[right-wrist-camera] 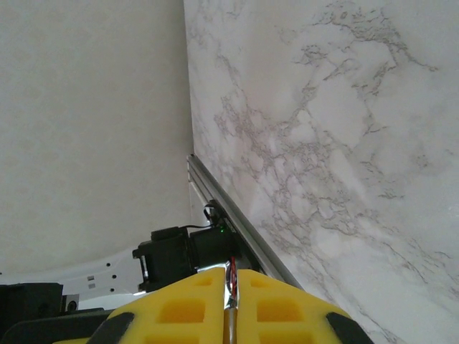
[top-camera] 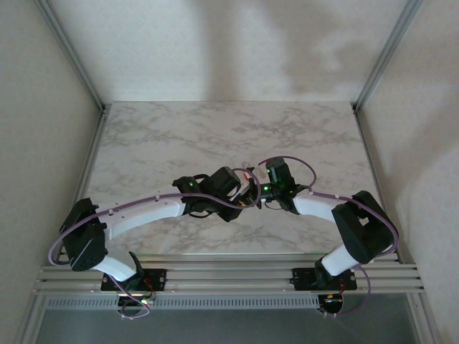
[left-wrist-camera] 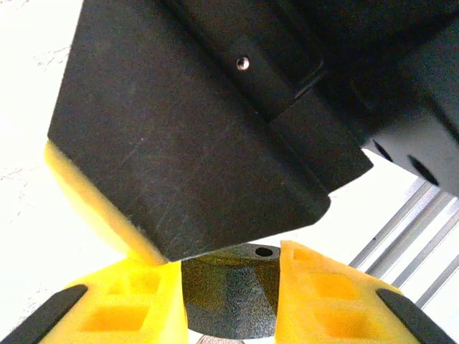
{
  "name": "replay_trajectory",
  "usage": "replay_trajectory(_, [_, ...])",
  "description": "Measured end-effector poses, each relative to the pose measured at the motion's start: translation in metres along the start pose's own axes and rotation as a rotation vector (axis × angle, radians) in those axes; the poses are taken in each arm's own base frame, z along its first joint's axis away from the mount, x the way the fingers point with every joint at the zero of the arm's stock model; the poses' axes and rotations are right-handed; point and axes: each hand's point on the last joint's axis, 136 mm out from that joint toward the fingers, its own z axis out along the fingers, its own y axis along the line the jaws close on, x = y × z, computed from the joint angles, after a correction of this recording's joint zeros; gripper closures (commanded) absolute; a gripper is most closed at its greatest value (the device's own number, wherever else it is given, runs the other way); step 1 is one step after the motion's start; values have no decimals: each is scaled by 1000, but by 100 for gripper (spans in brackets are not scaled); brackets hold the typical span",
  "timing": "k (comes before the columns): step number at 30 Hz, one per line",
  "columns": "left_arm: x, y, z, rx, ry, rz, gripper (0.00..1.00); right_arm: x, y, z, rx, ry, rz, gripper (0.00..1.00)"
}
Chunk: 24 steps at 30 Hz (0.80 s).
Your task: Lock with the key
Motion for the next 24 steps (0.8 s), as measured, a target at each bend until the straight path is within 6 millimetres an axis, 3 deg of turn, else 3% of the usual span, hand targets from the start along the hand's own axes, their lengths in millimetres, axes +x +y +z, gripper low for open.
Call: replay_trajectory(24, [1,3,3,-19,10,29,55,-3,-4,-2,17,-19,5,100])
